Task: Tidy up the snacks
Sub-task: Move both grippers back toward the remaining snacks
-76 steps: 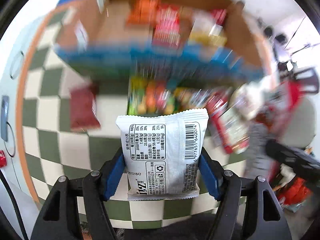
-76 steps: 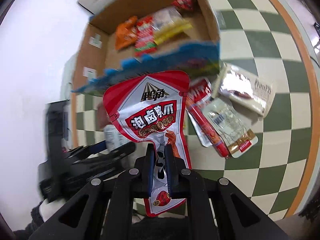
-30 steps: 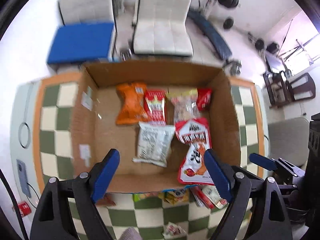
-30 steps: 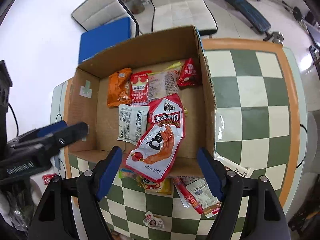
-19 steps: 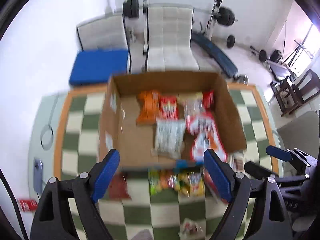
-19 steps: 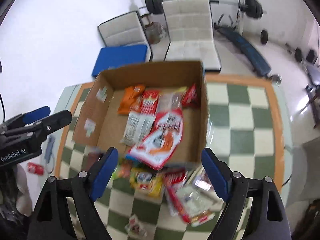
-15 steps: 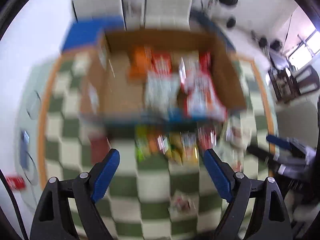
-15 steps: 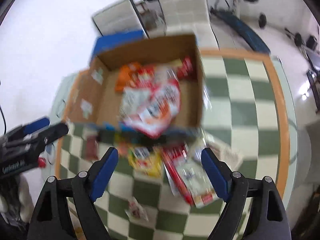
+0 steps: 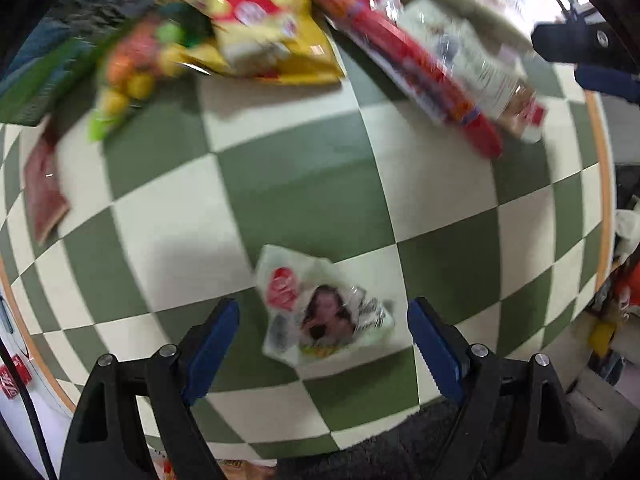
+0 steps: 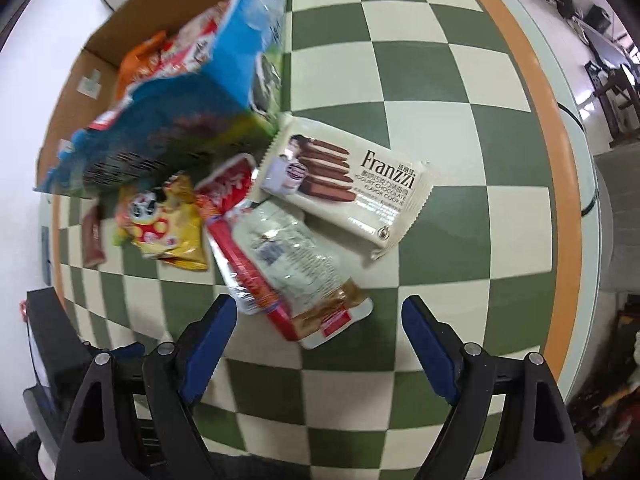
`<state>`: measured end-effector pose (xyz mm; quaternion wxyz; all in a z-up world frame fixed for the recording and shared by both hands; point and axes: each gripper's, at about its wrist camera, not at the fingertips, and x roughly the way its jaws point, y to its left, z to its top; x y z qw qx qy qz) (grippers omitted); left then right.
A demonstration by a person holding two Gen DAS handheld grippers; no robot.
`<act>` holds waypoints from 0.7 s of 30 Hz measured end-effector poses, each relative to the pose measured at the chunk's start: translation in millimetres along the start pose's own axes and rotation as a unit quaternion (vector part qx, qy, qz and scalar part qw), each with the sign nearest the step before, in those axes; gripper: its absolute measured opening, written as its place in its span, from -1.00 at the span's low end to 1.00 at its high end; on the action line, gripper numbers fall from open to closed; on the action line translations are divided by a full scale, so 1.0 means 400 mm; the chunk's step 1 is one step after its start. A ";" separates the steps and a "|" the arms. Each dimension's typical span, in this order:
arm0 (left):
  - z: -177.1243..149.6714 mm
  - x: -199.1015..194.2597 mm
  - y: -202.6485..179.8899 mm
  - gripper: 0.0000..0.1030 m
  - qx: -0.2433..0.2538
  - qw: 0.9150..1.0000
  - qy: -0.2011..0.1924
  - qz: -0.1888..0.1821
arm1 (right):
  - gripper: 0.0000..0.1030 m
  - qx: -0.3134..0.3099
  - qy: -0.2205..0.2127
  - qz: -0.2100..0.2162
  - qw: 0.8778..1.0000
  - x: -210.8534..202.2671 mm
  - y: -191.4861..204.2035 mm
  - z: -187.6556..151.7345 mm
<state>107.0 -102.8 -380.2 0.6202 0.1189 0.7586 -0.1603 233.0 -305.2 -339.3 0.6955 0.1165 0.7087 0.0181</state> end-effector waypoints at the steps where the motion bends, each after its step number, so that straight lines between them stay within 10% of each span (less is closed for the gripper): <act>1: 0.006 0.010 -0.005 0.67 0.000 1.000 0.001 0.002 | 0.64 -0.004 0.008 -0.002 1.000 0.017 -0.001 0.007; 10: 0.038 -0.002 -0.034 -0.03 -0.001 0.999 -0.018 0.041 | -0.11 0.019 0.069 0.018 0.997 0.142 -0.024 -0.002; 15: 0.046 -0.012 0.007 -0.22 -0.035 0.999 -0.014 0.017 | -0.11 0.010 0.076 0.055 0.996 0.113 -0.017 -0.032; 19: 0.062 -0.026 0.030 -0.40 -0.076 0.997 -0.021 -0.011 | 0.54 -0.062 0.017 0.001 0.998 0.030 -0.021 0.020; 21: 0.082 -0.037 0.040 -0.40 -0.100 0.994 -0.026 -0.030 | 0.53 -0.113 0.002 -0.029 0.993 0.010 -0.014 0.065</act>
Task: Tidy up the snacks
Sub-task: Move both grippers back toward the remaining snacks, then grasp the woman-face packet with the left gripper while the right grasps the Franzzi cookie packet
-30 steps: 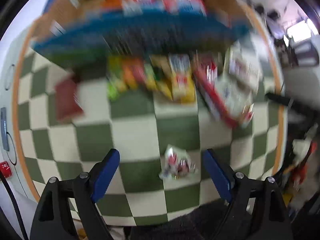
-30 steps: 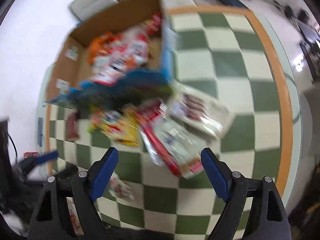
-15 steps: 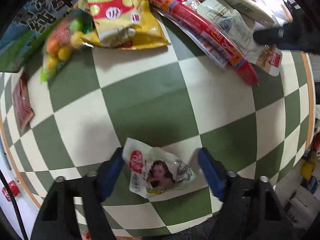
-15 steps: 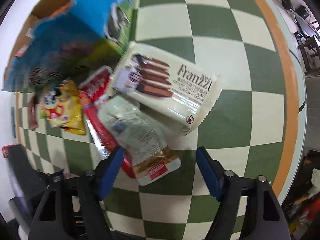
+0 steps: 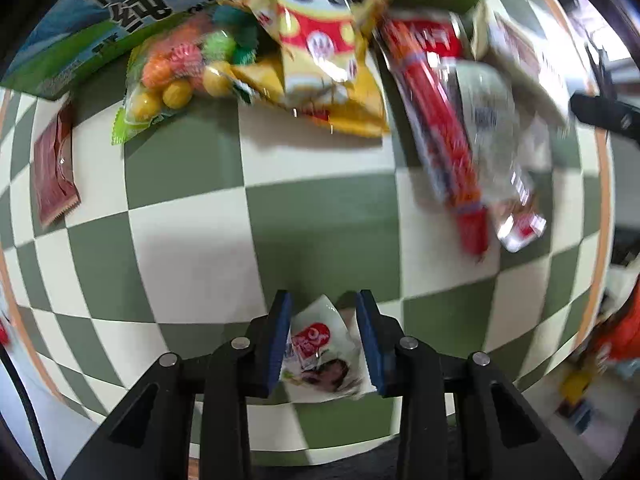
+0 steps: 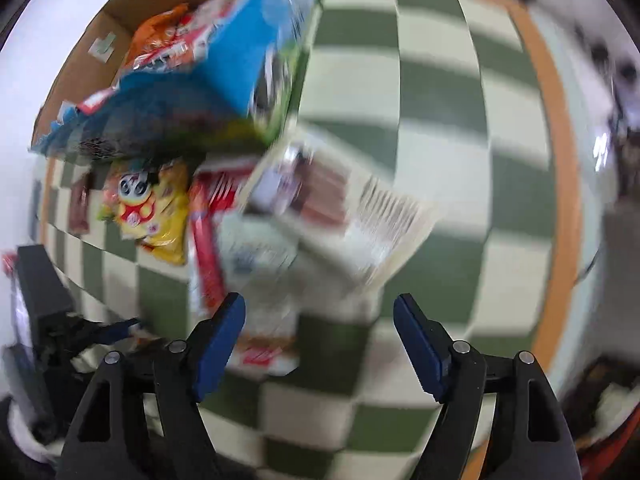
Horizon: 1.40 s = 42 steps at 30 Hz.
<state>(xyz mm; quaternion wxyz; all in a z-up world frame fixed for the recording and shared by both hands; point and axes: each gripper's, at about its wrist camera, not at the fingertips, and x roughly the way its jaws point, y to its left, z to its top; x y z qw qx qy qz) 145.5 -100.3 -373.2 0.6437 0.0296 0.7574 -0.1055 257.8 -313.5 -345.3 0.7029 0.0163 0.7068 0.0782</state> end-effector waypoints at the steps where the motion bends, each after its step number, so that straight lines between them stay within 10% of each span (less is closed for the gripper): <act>1: 0.015 -0.006 0.001 -0.40 -0.007 1.000 -0.003 -0.004 | 0.54 -0.030 0.005 -0.014 0.999 -0.004 0.001 0.034; 11: 0.106 -0.031 0.003 -0.40 -0.042 0.999 -0.005 -0.025 | 0.56 -0.208 0.054 -0.053 0.975 0.111 0.033 0.152; 22: 0.076 -0.019 0.248 -0.39 -0.142 0.977 0.027 -0.157 | 0.33 0.006 0.124 0.017 0.992 0.132 -0.059 0.075; 31: 0.007 -0.068 0.277 -0.35 -0.115 0.976 0.054 -0.176 | 0.47 0.074 0.116 0.068 0.988 0.092 -0.087 0.022; 42: -0.034 -0.022 0.120 -0.11 -0.015 0.996 0.065 -0.060 | 0.51 0.088 0.119 0.050 0.988 0.139 -0.086 -0.023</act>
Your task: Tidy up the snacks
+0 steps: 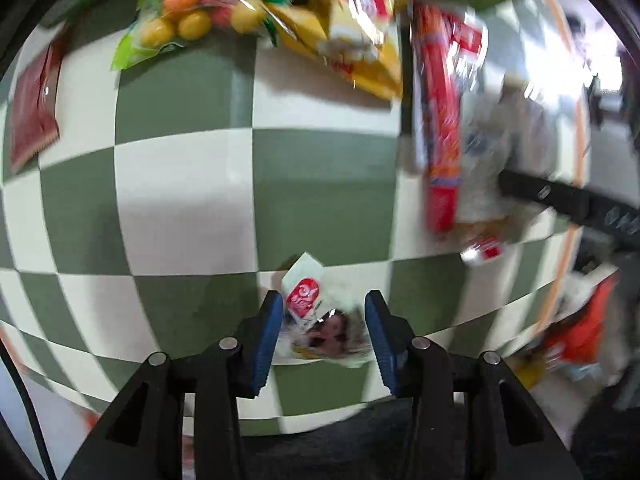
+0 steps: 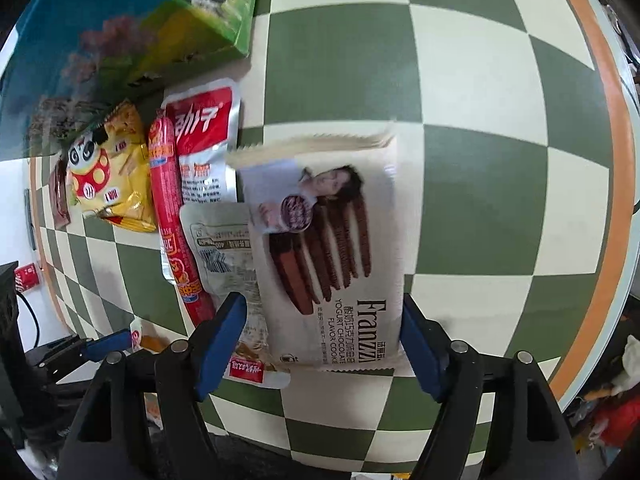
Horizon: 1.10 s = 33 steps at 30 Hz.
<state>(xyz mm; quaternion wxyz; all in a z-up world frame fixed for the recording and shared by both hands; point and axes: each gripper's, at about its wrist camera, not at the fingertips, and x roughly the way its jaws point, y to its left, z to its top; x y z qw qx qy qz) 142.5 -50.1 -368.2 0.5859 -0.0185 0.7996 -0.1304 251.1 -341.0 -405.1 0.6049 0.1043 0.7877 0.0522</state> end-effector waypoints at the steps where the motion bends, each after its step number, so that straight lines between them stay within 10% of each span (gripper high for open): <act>1: -0.003 0.011 -0.010 -0.09 0.010 1.000 0.006 0.004 | 0.51 -0.001 0.003 -0.004 1.000 0.026 0.032 -0.004; 11: -0.030 0.070 -0.107 -0.02 0.074 0.995 0.017 0.069 | 0.48 -0.007 -0.008 -0.041 0.999 0.060 0.109 -0.023; 14: -0.041 0.077 -0.134 -0.09 0.079 0.994 0.005 0.076 | 0.20 -0.005 -0.027 -0.048 0.998 0.045 0.115 -0.032; 24: -0.061 0.017 -0.136 -0.11 0.053 0.998 -0.025 0.038 | 0.19 0.038 -0.056 0.001 0.998 -0.008 0.077 -0.080; 33: -0.044 -0.261 -0.092 -0.27 0.024 0.993 -0.115 -0.031 | 0.18 0.029 -0.105 0.072 0.991 -0.185 0.135 -0.167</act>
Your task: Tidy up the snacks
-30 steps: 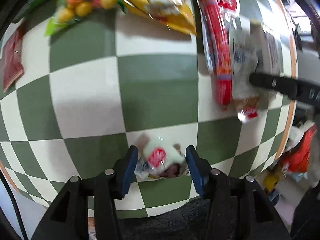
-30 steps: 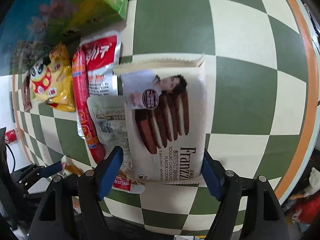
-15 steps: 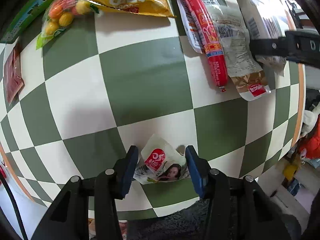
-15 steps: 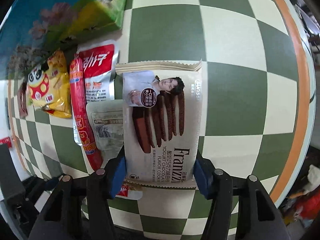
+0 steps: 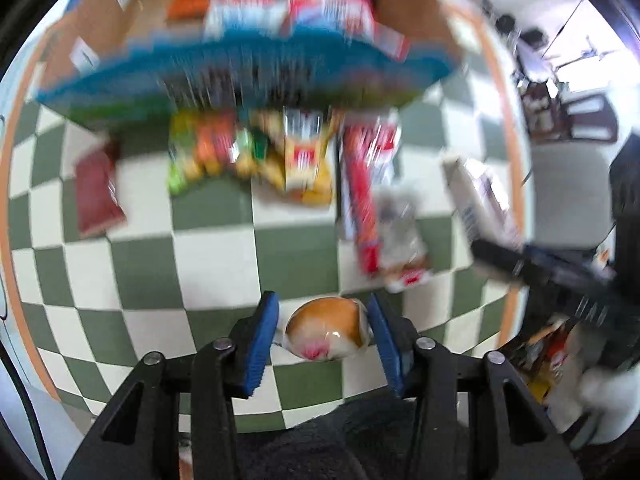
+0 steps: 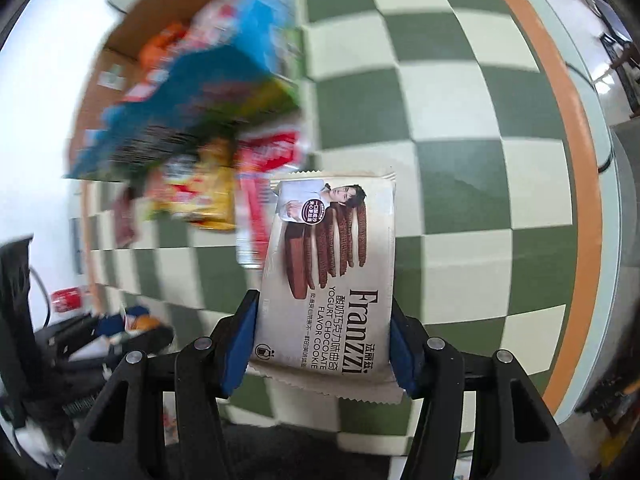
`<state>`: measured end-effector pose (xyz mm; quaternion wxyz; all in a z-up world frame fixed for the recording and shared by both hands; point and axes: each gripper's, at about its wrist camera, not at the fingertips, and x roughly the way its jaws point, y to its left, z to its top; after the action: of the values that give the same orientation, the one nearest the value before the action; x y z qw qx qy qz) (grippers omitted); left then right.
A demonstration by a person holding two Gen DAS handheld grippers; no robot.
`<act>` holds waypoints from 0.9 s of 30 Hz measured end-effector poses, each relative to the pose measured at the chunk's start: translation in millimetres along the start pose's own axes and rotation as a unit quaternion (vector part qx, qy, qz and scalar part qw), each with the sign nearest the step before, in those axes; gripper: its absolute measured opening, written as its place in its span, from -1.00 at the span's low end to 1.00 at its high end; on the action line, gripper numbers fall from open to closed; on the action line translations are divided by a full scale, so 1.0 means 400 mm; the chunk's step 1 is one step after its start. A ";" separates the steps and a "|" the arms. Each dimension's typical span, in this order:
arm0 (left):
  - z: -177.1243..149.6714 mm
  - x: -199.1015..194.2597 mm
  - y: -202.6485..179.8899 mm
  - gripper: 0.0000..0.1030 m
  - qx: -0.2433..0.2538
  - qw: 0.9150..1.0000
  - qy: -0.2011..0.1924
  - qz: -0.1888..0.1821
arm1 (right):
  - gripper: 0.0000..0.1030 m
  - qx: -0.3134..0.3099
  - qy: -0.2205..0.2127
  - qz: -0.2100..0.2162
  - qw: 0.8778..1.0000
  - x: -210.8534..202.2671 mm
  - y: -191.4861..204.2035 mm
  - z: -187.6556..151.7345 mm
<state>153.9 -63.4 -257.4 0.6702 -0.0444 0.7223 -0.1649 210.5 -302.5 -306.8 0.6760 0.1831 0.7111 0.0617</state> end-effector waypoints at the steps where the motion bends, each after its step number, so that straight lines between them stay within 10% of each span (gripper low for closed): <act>1: 0.017 -0.043 0.002 -0.27 -0.002 1.000 -0.014 -0.007 | 0.18 -0.005 -0.008 0.010 1.000 -0.028 0.022 -0.001; 14: 0.272 -0.287 0.138 -0.36 -0.028 0.994 -0.105 0.007 | 0.18 -0.115 -0.104 0.078 0.985 -0.240 0.366 0.163; 27: 0.107 0.102 0.157 -0.24 -0.100 0.993 0.029 -0.049 | 0.18 -0.028 -0.112 0.043 0.992 -0.189 0.187 0.080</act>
<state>201.9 -23.7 -316.8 0.6324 -0.1416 0.7512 -0.1257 256.7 -264.2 -213.3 0.7530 0.2007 0.6201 0.0899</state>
